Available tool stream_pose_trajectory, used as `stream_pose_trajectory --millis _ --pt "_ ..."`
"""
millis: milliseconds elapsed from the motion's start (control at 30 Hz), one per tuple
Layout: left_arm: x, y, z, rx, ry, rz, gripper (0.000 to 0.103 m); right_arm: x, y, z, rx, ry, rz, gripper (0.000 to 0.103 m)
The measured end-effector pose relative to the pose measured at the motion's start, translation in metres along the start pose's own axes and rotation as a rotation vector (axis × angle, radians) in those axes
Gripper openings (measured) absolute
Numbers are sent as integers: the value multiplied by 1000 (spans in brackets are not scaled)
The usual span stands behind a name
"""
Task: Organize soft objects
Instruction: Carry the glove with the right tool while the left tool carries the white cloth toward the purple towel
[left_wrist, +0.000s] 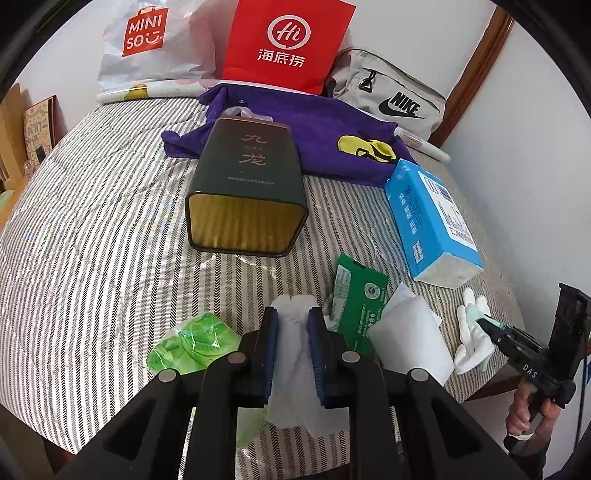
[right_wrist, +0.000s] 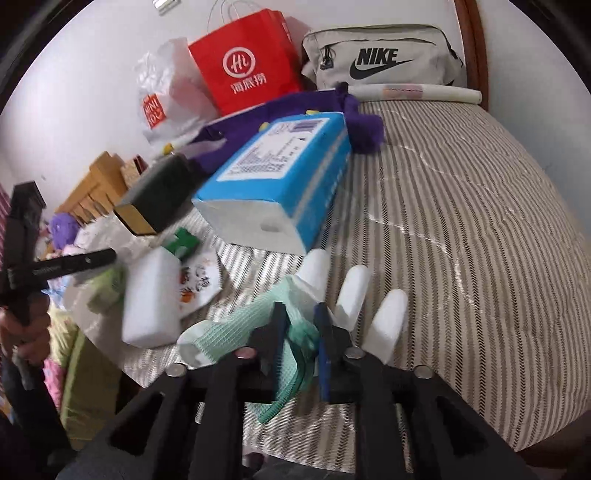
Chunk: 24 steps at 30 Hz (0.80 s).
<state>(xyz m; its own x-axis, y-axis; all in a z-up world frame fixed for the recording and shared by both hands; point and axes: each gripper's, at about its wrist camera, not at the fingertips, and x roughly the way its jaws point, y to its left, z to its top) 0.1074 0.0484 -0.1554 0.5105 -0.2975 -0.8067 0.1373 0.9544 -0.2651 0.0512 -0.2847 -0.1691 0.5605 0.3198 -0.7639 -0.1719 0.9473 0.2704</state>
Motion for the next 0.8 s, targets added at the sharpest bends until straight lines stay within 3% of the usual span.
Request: stream_pose_trajectory --millis 67,100,133,267,367,400,467,500,533,667,800 --pt "1 0 0 1 0 -1 17 -4 1 -3 -23 -13 -24 42" --pt "2 0 0 2 0 -4 17 -5 2 -4 -30 -20 -37 63" --pt "3 -1 0 3 2 -7 17 -4 2 -6 -37 -34 -39 75" --pt "8 -4 0 9 12 -16 17 13 7 -6 -37 16 -35 77" --pt "8 -3 1 5 13 -15 17 17 18 -7 -79 -4 -39 79" --pt "8 -1 2 3 13 -16 17 18 20 -7 -84 -8 -49 78" --pt "7 2 4 -5 11 -13 17 19 26 -6 -106 -11 -40 59" --pt "7 3 5 -10 9 -14 17 20 28 -4 -114 -2 -5 34" --pt "6 5 6 -15 8 -15 17 20 30 -3 -105 12 28 20" --pt "2 7 10 -18 -3 -17 17 13 42 2 -161 1 8 17" --pt "-6 11 17 -24 -19 -21 17 -5 45 13 -153 -11 53 17"
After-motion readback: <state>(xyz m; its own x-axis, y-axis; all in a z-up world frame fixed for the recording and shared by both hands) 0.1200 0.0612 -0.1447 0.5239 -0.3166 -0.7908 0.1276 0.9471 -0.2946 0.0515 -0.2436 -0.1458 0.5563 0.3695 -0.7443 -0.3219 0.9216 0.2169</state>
